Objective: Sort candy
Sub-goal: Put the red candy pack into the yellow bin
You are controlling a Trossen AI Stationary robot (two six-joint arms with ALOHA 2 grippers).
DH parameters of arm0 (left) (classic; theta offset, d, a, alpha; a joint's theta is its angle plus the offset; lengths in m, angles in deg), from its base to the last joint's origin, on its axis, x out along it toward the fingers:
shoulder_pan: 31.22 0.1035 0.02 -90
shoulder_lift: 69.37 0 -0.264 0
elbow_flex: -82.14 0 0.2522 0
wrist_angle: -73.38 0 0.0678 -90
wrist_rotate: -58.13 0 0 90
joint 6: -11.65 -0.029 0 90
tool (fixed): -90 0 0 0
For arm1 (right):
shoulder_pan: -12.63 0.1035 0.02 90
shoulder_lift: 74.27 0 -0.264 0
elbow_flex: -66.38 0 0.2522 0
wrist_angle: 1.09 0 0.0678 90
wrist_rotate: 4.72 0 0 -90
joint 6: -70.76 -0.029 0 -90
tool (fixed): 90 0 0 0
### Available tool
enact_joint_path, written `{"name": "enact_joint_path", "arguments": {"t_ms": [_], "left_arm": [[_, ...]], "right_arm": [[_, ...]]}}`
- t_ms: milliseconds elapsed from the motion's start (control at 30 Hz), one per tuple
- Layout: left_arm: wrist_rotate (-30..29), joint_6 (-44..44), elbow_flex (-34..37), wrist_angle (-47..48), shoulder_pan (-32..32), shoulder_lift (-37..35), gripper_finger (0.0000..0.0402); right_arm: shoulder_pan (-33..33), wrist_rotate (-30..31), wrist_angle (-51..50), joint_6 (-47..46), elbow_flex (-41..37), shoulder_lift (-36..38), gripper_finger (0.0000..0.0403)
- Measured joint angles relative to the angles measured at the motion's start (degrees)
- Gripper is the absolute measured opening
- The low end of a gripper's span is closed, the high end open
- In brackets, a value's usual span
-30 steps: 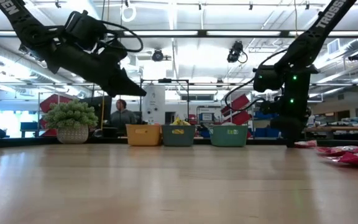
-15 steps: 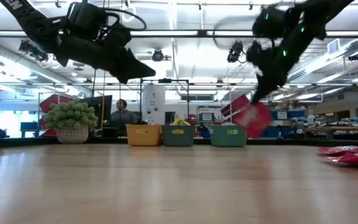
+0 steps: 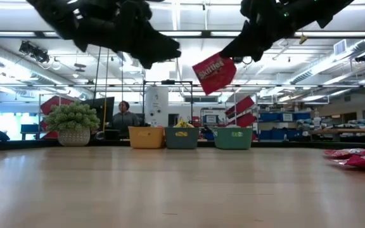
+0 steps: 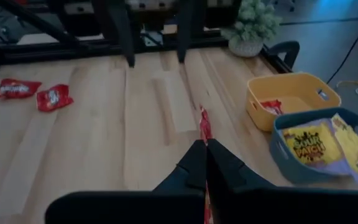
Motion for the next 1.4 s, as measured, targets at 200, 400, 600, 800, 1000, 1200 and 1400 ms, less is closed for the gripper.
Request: {"name": "enact_joint_path", "arguments": {"t_ms": [200,400,600,800,1000,1200,1400], "left_arm": [[-1.36,-0.04,-6.92,5.8,-0.21,5.41,0.0211],[-2.53,-0.34,-10.03,6.97,-0.21,8.13,0.0214],[1.63,-0.43,-11.19,9.24,-0.22,9.61,0.0212],[2.45,-2.09,-11.19,9.03,-0.27,9.59,0.0126],[2.42,-2.99,-11.19,9.03,0.37,9.41,0.0013],[0.6,-2.88,-11.21,11.2,2.02,6.74,0.0004],[-7.08,-3.38,-11.26,22.53,5.16,-0.24,0.0002]], "right_arm": [[1.28,0.29,1.98,0.2,0.0,-0.54,0.0],[2.33,0.31,2.72,0.89,0.0,-0.54,0.0],[2.6,0.29,3.46,1.22,0.0,-0.54,0.0],[2.6,0.29,4.13,1.22,0.0,-0.54,0.0],[2.6,0.36,4.32,1.2,0.0,-0.54,0.0],[2.62,6.83,3.66,1.16,0.02,0.6,0.0031],[2.59,13.43,-1.47,1.15,0.02,3.87,0.0099]]}}
